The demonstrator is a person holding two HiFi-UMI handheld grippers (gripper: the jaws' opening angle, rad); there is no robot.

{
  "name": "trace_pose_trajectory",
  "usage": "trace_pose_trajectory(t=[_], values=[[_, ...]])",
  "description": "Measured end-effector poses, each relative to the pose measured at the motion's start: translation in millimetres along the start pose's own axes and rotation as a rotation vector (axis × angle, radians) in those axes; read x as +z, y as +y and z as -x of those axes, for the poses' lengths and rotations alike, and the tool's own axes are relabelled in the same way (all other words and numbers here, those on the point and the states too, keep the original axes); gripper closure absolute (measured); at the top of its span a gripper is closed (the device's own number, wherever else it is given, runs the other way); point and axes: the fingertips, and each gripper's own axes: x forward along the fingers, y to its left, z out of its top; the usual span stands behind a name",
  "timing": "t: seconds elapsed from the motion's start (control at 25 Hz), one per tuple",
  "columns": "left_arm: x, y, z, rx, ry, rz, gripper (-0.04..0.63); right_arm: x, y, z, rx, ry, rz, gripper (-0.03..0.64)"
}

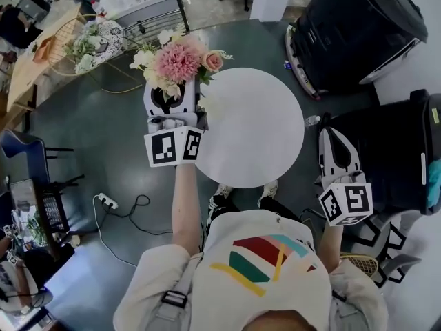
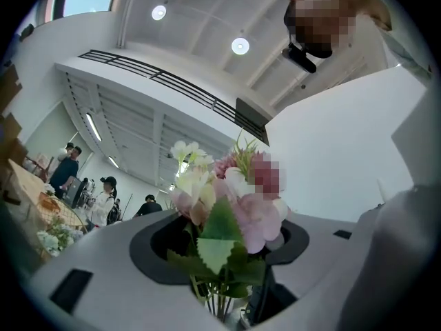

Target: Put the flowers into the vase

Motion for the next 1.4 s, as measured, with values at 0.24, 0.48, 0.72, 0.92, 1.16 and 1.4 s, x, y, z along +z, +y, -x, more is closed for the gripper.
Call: trace_pose_trajectory(t=[0.24, 0.48, 0.72, 0.92, 1.16, 1.4], values=[[-57.7, -0.4, 7.5, -0.002, 0.133, 0.000, 0.327, -16.3, 10.5, 2.1, 0.010, 0.080, 0.050, 0.607], [-86.1, 0.3, 12.6, -0.013, 0.157, -0.033, 0.327, -28.5, 29.5, -3.6, 0.062, 0.120, 0.066, 0.607], [-116.8, -4.8, 28.5, -0.022, 0.222, -0.110, 0.325, -34.4, 38.0, -5.8, 0.066, 0.153, 0.097, 0.607], [-136.3, -2.2, 37.7, -0.025, 0.279, -0.099, 0.280, -35.7, 49.7, -8.6, 0.086, 0.155, 0.102, 0.607], [-142.1, -5.8, 40.4, -0.043, 0.298, -0.133, 0.169, -39.0, 58.3, -7.9, 0.109, 0.158, 0.122, 0.607], [-147.5, -6.6, 49.4, -0.043, 0.343, -0.140, 0.061, -35.8, 65.9, -4.1, 0.131, 0.143, 0.126, 0.607]])
